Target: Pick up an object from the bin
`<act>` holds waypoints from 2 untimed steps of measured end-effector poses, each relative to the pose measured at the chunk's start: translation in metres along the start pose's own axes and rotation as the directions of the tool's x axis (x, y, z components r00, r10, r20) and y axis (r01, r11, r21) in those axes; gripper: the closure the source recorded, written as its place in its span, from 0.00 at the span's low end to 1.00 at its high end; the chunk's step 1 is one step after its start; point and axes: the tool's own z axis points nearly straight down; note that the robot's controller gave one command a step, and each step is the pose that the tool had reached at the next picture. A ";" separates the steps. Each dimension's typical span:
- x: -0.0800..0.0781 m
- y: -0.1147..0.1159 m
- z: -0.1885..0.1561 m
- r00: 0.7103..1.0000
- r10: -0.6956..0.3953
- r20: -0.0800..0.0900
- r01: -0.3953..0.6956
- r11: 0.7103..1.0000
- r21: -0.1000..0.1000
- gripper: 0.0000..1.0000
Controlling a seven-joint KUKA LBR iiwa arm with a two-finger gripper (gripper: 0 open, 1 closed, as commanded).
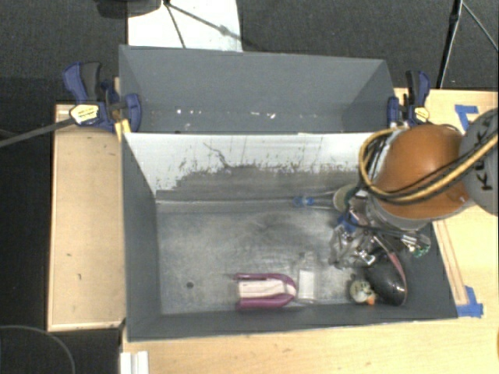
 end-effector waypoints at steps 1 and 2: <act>0.012 0.052 -0.046 0.980 -0.197 -0.001 0.197 0.980 -0.001 1.00; 0.012 0.051 -0.045 0.981 -0.195 -0.003 0.195 0.981 -0.002 0.00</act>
Offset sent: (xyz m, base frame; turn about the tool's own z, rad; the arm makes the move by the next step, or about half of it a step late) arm -0.0393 0.0343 0.0444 -0.1986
